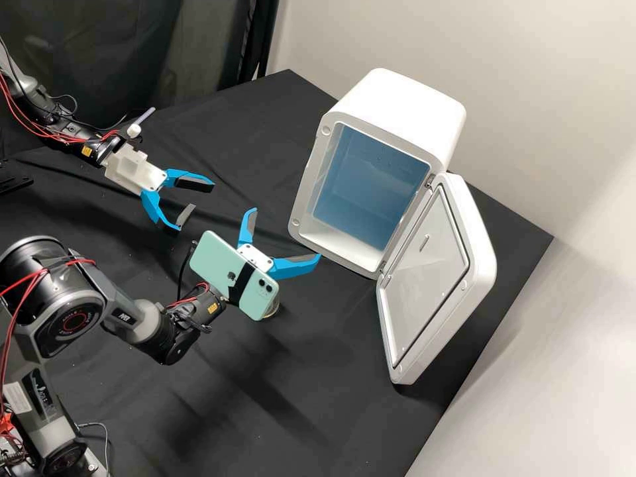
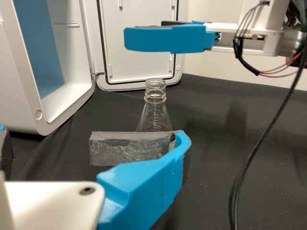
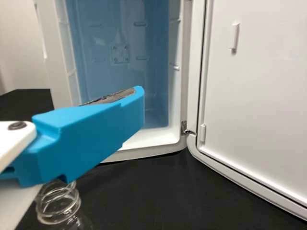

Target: Place the flask in the incubator

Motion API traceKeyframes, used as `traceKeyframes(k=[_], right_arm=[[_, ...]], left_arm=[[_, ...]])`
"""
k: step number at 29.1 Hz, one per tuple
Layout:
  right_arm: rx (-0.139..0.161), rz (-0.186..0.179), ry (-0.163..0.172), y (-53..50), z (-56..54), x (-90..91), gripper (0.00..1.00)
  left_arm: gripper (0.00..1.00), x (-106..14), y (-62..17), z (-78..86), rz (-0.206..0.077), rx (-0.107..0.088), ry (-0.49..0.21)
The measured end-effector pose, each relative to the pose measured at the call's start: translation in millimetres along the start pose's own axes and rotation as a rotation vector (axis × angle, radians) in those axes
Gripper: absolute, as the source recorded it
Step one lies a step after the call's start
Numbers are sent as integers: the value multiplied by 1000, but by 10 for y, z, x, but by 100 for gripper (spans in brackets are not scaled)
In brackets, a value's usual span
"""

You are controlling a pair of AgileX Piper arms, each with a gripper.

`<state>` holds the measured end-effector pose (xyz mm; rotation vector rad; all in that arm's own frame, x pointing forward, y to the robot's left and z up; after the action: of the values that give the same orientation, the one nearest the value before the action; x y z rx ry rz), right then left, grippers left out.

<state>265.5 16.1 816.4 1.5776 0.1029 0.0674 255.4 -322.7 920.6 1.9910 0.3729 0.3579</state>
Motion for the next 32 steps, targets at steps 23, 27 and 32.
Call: traceKeyframes(k=[23,27,32], right_arm=[[4,-166,-102,-288,250,-323,100],[0,-189,-125,-335,309,-326,100],[-14,-222,-158,-410,395,-323,100]], left_arm=[[100,11,-19,68,-11,1,-28],[100,11,-19,68,-11,1,-28],[100,15,-25,91,-13,3,-35]])
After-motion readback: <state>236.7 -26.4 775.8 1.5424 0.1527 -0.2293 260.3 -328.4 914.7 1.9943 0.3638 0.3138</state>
